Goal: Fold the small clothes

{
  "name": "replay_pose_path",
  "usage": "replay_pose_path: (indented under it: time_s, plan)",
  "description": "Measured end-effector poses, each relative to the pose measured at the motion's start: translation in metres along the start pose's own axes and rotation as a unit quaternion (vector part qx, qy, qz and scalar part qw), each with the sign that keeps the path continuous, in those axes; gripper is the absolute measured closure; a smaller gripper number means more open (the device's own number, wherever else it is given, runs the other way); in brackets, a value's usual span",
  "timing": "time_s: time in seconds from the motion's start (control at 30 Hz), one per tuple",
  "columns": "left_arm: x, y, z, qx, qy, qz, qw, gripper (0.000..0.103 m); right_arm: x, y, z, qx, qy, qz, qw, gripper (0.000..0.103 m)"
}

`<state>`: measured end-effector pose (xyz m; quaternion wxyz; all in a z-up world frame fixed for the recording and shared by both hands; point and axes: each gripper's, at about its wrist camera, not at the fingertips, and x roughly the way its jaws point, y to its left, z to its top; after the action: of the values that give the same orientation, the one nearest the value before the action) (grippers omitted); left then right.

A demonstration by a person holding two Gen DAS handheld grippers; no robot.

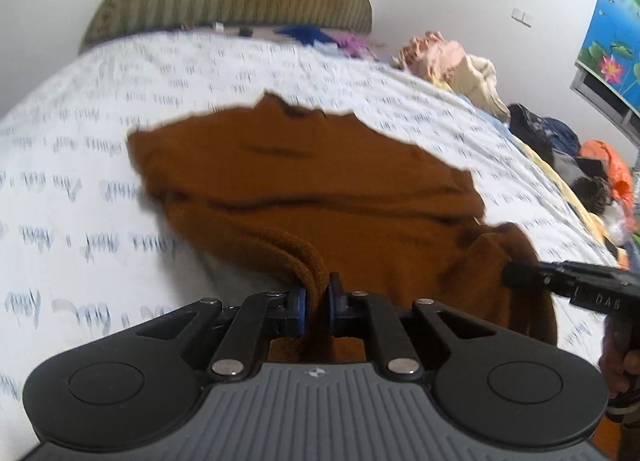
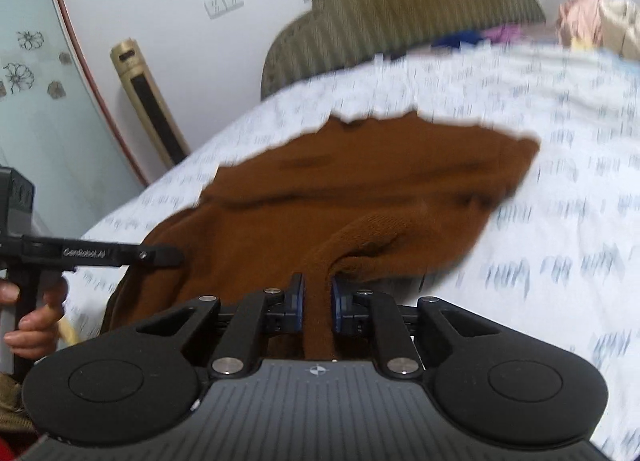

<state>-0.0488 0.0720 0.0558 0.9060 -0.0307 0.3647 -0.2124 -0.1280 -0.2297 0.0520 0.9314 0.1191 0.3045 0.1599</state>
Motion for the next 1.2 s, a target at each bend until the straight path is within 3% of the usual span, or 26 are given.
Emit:
replay_pose_path:
  time_s: [0.1,0.2,0.3,0.33,0.43,0.47,0.5,0.6,0.8,1.2]
  plan:
    - [0.018,0.003,0.010,0.011,-0.002,0.030,0.9995,0.092,0.015,-0.012,0.016,-0.001,-0.012,-0.037,0.999,0.085]
    - [0.042,0.015,0.013,-0.005,0.018,0.031,0.9993,0.091,0.036,-0.027,0.018,0.008,-0.001,-0.075,0.997,0.085]
    - [0.060,0.028,0.009,-0.038,0.050,0.037,0.9974,0.086,0.052,-0.040,0.011,0.039,0.011,-0.086,0.995,0.081]
    - [0.059,0.030,0.005,-0.046,0.052,0.036,0.9970,0.084,0.053,-0.043,0.007,0.049,0.012,-0.087,0.995,0.075]
    - [0.052,0.028,-0.003,-0.043,0.041,0.059,0.9964,0.056,0.050,-0.047,-0.002,0.062,0.007,-0.085,0.994,0.063]
    - [0.049,0.026,-0.005,-0.036,0.033,0.076,0.9959,0.039,0.047,-0.048,-0.003,0.063,0.005,-0.088,0.994,0.062]
    - [0.045,0.024,-0.007,-0.029,0.023,0.091,0.9952,0.032,0.046,-0.045,-0.006,0.064,0.002,-0.090,0.994,0.058]
    - [0.038,0.020,-0.010,-0.015,0.016,0.105,0.9942,0.031,0.038,-0.043,-0.011,0.060,-0.004,-0.102,0.993,0.049]
    - [0.035,0.030,-0.014,-0.035,0.033,0.111,0.9927,0.031,0.021,-0.043,-0.024,0.054,-0.004,-0.105,0.993,0.042]
    - [0.013,0.033,-0.034,-0.043,0.032,0.110,0.9925,0.031,-0.005,-0.044,-0.042,0.055,0.003,-0.110,0.992,0.042]
